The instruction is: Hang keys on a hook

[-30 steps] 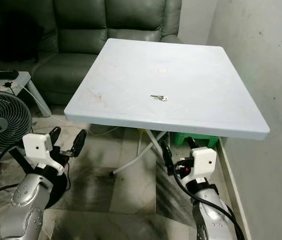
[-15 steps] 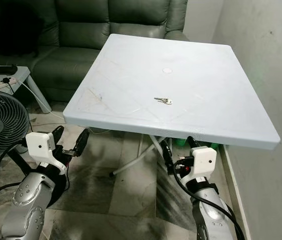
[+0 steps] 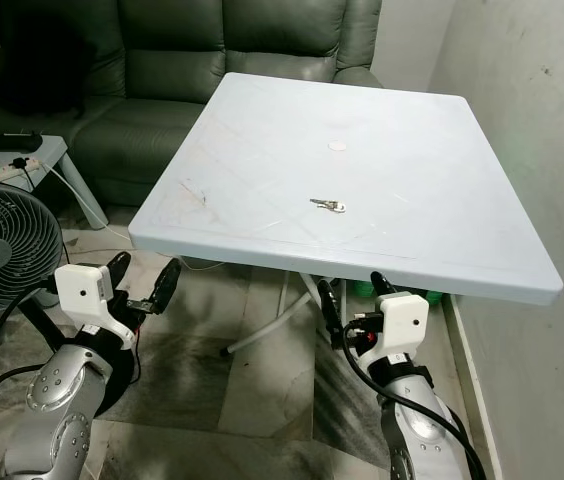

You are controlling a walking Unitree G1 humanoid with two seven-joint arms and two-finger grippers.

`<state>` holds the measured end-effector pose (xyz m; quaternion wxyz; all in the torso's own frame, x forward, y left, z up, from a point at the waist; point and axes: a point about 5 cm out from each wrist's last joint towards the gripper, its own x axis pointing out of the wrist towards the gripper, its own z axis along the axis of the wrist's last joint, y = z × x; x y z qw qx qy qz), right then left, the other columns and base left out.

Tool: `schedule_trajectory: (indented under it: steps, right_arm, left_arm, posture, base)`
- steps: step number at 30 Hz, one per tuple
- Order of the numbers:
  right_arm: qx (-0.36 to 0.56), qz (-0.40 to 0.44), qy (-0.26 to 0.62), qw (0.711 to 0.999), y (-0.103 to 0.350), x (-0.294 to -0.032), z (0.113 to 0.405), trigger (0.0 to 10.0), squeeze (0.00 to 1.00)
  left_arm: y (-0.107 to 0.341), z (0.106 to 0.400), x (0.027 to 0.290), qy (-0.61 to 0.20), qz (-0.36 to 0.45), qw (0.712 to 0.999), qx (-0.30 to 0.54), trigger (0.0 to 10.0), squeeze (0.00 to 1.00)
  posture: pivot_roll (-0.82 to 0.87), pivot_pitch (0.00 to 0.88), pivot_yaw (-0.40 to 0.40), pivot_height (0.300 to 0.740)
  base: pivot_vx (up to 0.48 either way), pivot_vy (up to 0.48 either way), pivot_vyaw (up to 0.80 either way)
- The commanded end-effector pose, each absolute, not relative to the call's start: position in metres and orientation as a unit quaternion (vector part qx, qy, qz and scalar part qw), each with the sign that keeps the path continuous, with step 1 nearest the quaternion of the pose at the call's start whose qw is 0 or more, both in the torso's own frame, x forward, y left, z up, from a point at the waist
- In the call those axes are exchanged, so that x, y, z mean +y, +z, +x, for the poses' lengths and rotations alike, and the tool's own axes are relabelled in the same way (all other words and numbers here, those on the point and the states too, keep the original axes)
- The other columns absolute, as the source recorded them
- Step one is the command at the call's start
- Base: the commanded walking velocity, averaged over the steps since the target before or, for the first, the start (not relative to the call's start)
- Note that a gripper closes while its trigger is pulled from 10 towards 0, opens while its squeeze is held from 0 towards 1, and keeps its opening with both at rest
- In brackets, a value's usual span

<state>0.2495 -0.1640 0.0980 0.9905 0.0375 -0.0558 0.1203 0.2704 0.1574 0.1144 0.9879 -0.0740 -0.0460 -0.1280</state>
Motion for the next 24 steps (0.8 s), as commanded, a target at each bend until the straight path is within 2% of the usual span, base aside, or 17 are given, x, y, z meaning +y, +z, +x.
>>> schedule_trajectory:
  steps: [1, 24]
  right_arm:
    - [-0.067, 0.035, 0.128, 0.989, 0.1051, -0.1610, 0.2520, 10.0, 0.00]
    - [-0.071, 0.034, 0.134, 0.988, 0.1055, -0.1592, 0.2533, 10.0, 0.00]
  left_arm:
    - [0.1191, 0.2718, 0.1586, -0.126, -0.071, 0.988, -0.052, 10.0, 0.00]
    - [0.1211, 0.2754, 0.1560, -0.135, -0.068, 0.987, -0.057, 10.0, 0.00]
  posture:
    - [-0.04, 0.000, 0.003, 0.740]
    - [-0.05, 0.000, 0.006, 0.740]
  base:
    - [0.270, 0.000, 0.00]
    - [0.287, 0.000, 0.00]
